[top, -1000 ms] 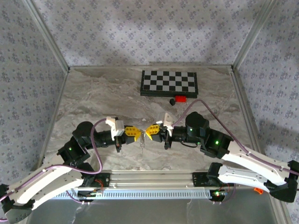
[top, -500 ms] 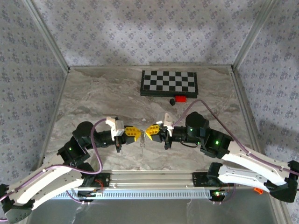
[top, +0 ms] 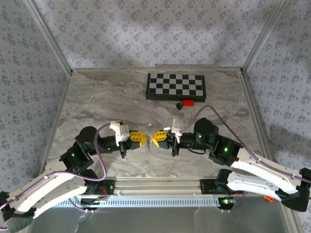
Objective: Put the keys on the keyring
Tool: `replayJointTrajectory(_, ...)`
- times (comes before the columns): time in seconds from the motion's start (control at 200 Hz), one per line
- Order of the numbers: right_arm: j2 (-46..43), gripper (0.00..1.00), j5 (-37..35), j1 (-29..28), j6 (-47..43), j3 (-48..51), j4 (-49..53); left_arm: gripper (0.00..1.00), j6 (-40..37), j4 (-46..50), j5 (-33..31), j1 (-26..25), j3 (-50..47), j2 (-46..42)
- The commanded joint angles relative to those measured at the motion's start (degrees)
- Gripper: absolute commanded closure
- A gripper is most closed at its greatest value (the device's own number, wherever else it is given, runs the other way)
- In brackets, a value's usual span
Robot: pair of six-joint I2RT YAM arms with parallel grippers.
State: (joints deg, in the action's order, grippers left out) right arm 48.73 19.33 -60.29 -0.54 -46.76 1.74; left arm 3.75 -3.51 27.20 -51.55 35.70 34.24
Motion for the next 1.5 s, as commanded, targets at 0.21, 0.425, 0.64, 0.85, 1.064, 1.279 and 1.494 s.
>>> replayJointTrajectory(0.21,0.6,1.00,-1.3,5.0,10.3,12.0,-4.5,1.00,-0.8,-1.0,-8.9,-0.4,-1.1,0.7)
replayJointTrajectory(0.425,2.9,1.00,-2.9,6.6,15.5,19.8,-7.2,1.00,-1.1,-3.8,-7.0,-0.4,-3.7,0.7)
replayJointTrajectory(0.64,3.3,1.00,0.0,14.0,20.3,27.8,-14.8,1.00,-0.9,-4.9,-4.3,0.1,-4.0,1.8)
replayJointTrajectory(0.85,7.0,1.00,-2.0,15.5,19.6,29.5,-15.5,1.00,-0.2,-5.7,-4.8,0.4,-4.3,2.7)
replayJointTrajectory(1.064,11.6,1.00,-5.3,15.4,20.4,30.4,-16.1,1.00,-0.1,-5.8,-5.5,0.6,-4.5,2.8)
replayJointTrajectory(1.279,13.6,1.00,-7.2,15.6,22.2,30.9,-13.9,1.00,0.2,-6.8,-4.5,1.6,-4.6,3.9)
replayJointTrajectory(1.494,16.0,1.00,-9.2,15.6,24.7,30.8,-9.3,1.00,1.5,-8.5,-2.5,4.1,-4.8,5.1)
